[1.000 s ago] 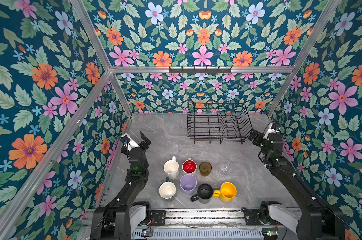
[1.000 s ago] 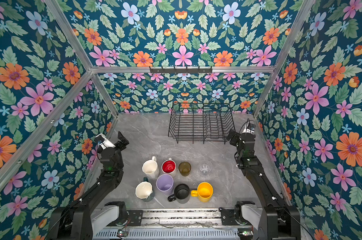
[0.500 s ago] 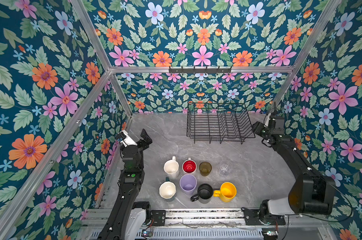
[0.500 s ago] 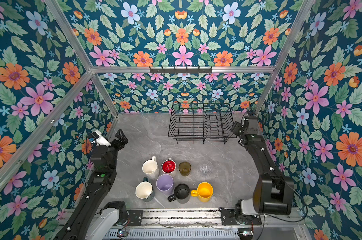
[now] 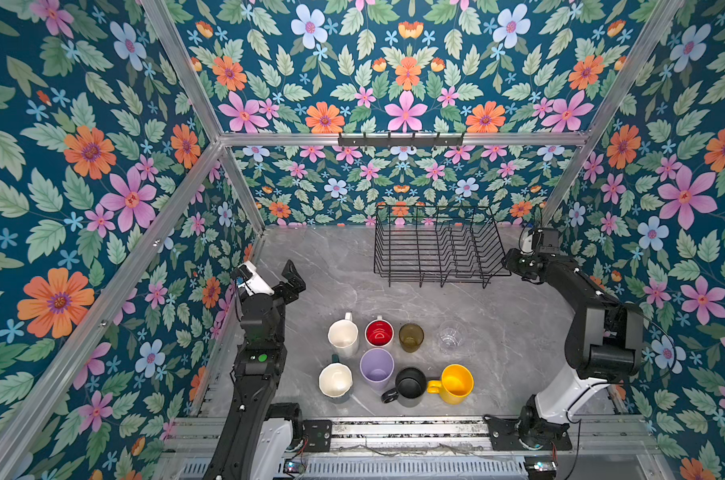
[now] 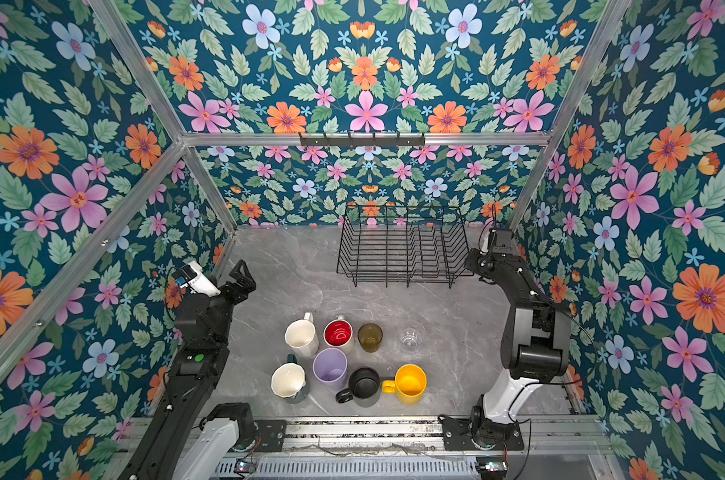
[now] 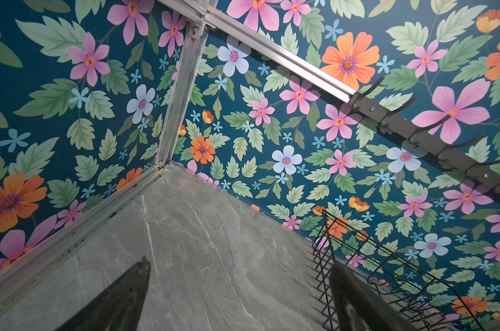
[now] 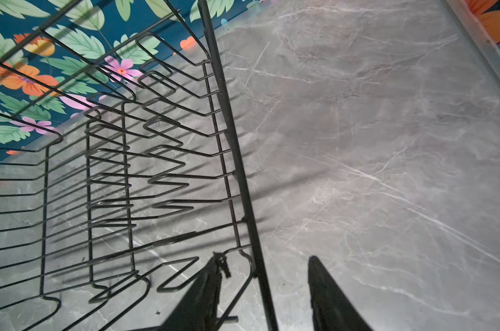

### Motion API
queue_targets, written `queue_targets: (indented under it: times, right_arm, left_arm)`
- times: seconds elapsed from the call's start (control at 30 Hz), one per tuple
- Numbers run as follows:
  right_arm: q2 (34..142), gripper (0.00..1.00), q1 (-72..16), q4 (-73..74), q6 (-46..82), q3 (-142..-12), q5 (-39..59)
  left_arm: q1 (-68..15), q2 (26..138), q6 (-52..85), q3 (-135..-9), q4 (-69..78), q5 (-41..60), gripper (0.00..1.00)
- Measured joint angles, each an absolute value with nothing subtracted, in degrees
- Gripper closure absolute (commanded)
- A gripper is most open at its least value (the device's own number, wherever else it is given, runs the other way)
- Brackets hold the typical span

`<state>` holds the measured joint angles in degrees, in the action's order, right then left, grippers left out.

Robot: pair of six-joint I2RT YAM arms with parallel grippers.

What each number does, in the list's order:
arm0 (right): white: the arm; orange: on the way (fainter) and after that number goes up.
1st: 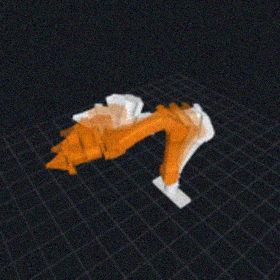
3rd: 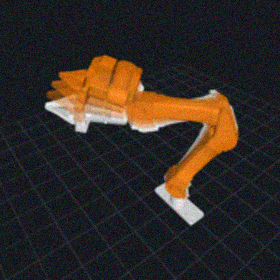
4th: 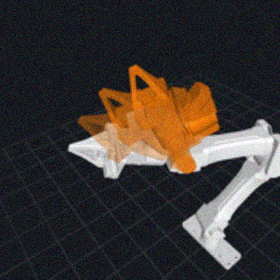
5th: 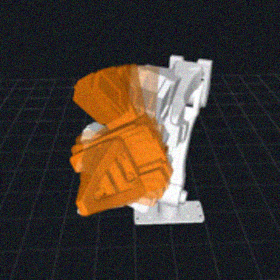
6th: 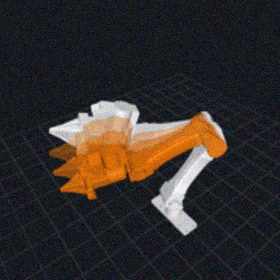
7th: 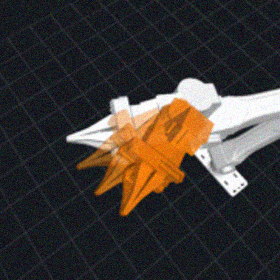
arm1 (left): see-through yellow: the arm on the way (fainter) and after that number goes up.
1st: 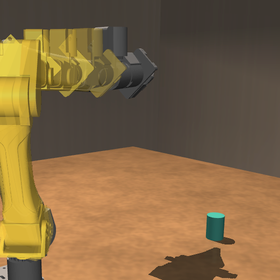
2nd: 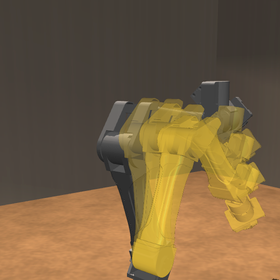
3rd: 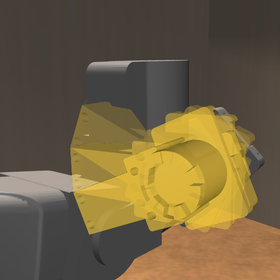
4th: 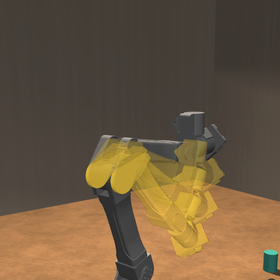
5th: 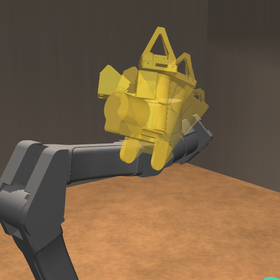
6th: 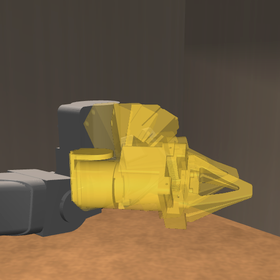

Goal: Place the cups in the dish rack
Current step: 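Reach the right gripper to the black wire dish rack's near rail and grasp, then drag the dish rack toward the cups with the right gripper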

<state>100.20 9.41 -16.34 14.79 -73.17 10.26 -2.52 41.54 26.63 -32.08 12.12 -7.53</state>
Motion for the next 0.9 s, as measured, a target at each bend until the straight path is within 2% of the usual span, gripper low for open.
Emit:
queue_targets:
  times: [0.07,0.4,0.6,0.9]
  right_arm:
    - [101.2,0.64,9.4,-16.3,14.4,-73.2,10.5]
    - [102.0,0.85,9.4,-13.6,12.4,-71.4,13.6]
    - [100.7,0.99,8.4,-13.0,10.5,-69.5,19.0]
    - [99.0,1.00,3.6,-13.4,8.9,-67.7,17.2]
  left_arm:
    - [-2.5,41.5,26.7,-32.3,11.5,-7.4,0.00]
    - [-2.5,41.9,27.1,-32.4,11.6,-6.1,0.00]
    - [-2.5,43.2,28.1,-32.6,12.0,-5.6,0.00]
    - [-2.5,44.2,29.4,-32.6,12.0,-5.0,0.00]
